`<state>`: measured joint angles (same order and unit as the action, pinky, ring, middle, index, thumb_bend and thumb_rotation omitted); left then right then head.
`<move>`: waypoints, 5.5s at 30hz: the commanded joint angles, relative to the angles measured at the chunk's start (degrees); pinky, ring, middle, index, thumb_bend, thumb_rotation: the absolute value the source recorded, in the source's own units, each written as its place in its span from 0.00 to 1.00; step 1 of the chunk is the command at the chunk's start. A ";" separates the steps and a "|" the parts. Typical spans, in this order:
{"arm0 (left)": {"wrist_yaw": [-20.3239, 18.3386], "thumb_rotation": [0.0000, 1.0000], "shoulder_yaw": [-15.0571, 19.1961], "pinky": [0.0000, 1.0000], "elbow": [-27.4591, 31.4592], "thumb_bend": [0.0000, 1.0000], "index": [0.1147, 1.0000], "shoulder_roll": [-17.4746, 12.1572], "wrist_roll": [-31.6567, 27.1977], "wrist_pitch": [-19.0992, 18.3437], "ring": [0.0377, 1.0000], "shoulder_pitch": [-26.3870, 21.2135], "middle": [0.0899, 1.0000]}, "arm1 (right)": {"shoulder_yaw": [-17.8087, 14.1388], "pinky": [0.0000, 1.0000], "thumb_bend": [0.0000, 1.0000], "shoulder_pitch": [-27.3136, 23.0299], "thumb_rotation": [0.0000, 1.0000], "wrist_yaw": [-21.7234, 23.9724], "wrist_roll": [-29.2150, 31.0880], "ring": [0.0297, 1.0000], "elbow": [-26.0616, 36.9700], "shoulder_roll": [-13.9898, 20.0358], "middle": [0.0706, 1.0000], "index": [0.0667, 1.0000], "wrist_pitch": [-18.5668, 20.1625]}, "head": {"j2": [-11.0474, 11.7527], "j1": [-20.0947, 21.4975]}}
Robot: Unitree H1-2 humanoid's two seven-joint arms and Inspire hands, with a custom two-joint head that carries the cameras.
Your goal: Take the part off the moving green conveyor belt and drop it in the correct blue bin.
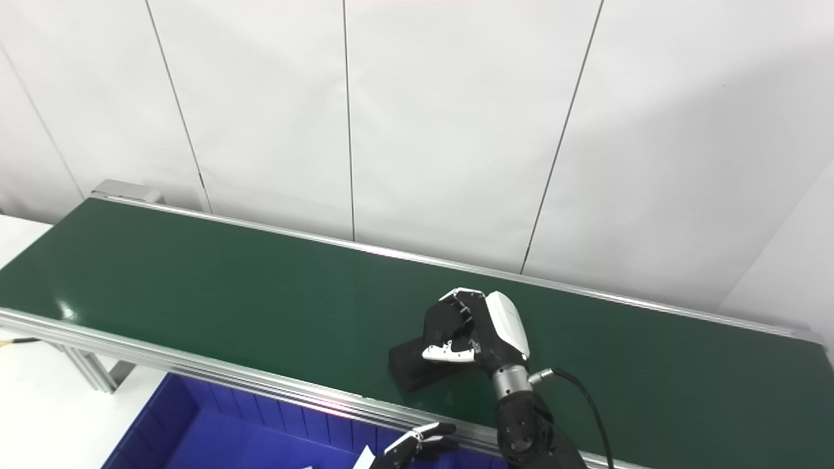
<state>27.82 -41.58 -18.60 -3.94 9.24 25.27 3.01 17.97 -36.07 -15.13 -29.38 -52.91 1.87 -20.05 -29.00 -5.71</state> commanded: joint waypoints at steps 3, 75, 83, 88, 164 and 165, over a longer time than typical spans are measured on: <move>-0.12 0.87 0.17 0.77 2.12 1.00 0.79 0.66 0.25 1.66 0.77 0.12 0.73 | 0.14 0.34 0.51 -0.77 0.00 0.27 0.77 0.36 0.42 0.25 0.44 0.49 -1.00 | -0.08 -0.08; -33.28 0.89 28.60 0.80 18.81 0.92 0.84 3.17 -14.45 1.44 0.81 1.62 0.74 | -24.39 0.33 0.49 40.85 0.00 10.43 6.58 0.38 75.50 9.10 0.45 0.52 16.40 | -17.79 37.84; -33.13 0.90 30.29 0.79 22.12 0.95 0.84 3.15 -13.82 -1.18 0.79 1.40 0.75 | -26.05 0.32 0.49 43.45 0.00 11.40 5.41 0.39 78.37 10.02 0.44 0.52 18.84 | -19.53 41.08; -33.24 0.93 30.85 0.80 23.21 0.96 0.84 3.10 -12.98 -1.98 0.80 1.42 0.75 | -26.22 0.34 0.49 45.09 0.00 11.37 2.38 0.39 78.05 10.24 0.44 0.51 18.13 | -20.30 41.48; -36.19 0.90 31.01 0.78 21.27 0.92 0.83 3.07 -13.09 0.61 0.77 4.89 0.70 | -7.45 0.59 1.00 41.85 0.38 15.04 -9.56 0.76 46.46 23.63 0.82 0.75 16.74 | -16.64 34.82; -36.15 0.90 31.03 0.77 21.33 0.92 0.83 3.08 -13.00 0.61 0.76 4.89 0.70 | -7.47 0.59 1.00 41.85 0.38 15.12 -9.60 0.76 46.48 23.61 0.83 0.75 16.79 | -16.64 34.82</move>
<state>-7.80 -10.61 1.09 -1.13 -3.29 24.19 8.57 11.34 6.15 0.26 -39.29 -8.00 24.42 -4.11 -45.62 29.18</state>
